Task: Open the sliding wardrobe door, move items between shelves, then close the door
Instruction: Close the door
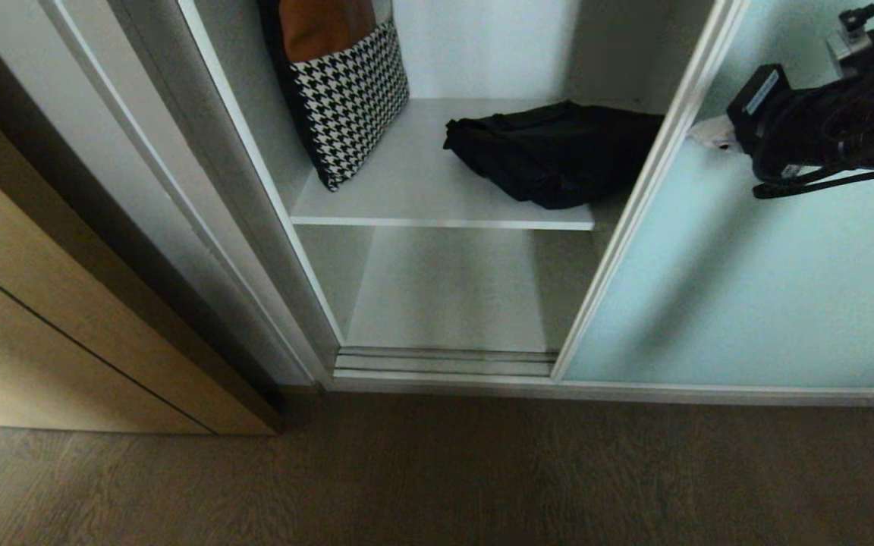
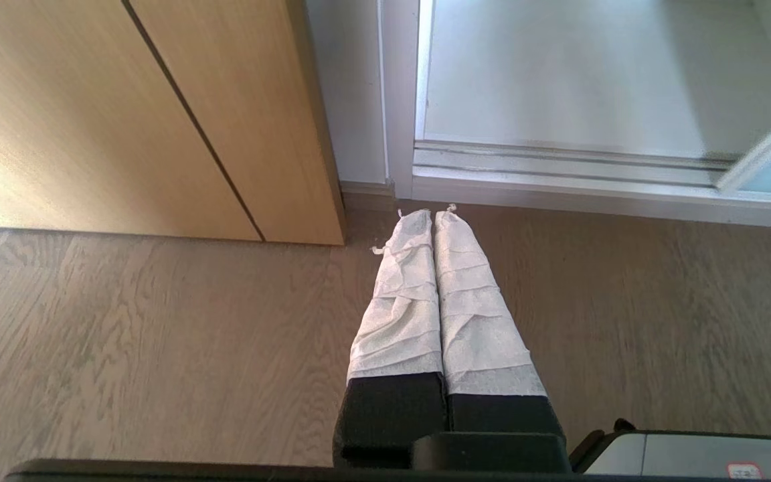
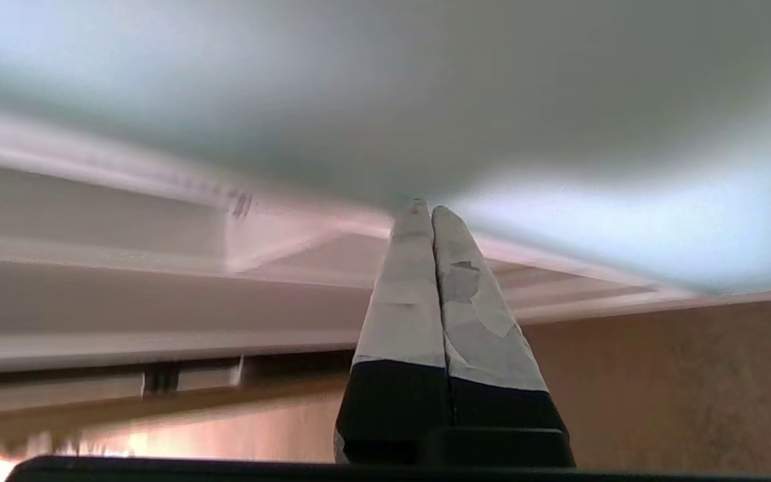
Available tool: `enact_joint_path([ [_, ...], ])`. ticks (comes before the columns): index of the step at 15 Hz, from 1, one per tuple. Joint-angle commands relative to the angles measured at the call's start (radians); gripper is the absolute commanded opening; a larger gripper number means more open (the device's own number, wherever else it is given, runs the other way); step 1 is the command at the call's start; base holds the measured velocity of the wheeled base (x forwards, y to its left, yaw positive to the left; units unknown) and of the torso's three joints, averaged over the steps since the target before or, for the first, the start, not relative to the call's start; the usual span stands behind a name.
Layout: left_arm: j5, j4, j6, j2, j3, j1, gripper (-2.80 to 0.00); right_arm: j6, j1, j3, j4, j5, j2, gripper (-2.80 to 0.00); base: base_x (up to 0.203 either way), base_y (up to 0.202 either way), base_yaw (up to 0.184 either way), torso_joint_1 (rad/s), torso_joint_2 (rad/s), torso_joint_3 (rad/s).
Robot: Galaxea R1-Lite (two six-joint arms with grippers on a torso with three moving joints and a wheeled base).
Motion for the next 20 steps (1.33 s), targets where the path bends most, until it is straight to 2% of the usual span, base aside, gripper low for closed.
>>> enact_joint_path([
  [1,0.000,-0.001,0.000,0.001,0.000,0.000,-2.80,-0.020,0.126,0.001,0.007,-0.036,-0.011,-2.80,0.000,0.000,0.000,0.000,0.00,0.000],
  [6,0.000,-0.001,0.000,0.001,0.000,0.000,-2.80,-0.102,0.407,0.017,0.011,-0.178,-0.026,-2.80,0.000,0.000,0.000,0.000,0.00,0.000],
  [11,0.000,-0.001,0.000,0.001,0.000,0.000,-2.80,-0.151,0.531,0.127,0.017,-0.191,-0.208,-2.80,0.000,0.000,0.000,0.000,0.00,0.000],
  [16,0.000,-0.001,0.000,0.000,0.000,0.000,-2.80,-0.178,0.541,0.252,0.011,-0.197,-0.339,-2.80,0.000,0.000,0.000,0.000,0.00,0.000],
  [18,0.000,-0.001,0.000,0.000,-0.001,0.000,-2.80,-0.180,0.516,0.288,0.008,-0.206,-0.404,-2.80,0.000,0.000,0.000,0.000,0.00,0.000],
  [20,0.000,-0.001,0.000,0.000,0.000,0.000,-2.80,-0.223,0.476,0.339,0.011,-0.236,-0.511,-2.80,0.000,0.000,0.000,0.000,0.00,0.000],
])
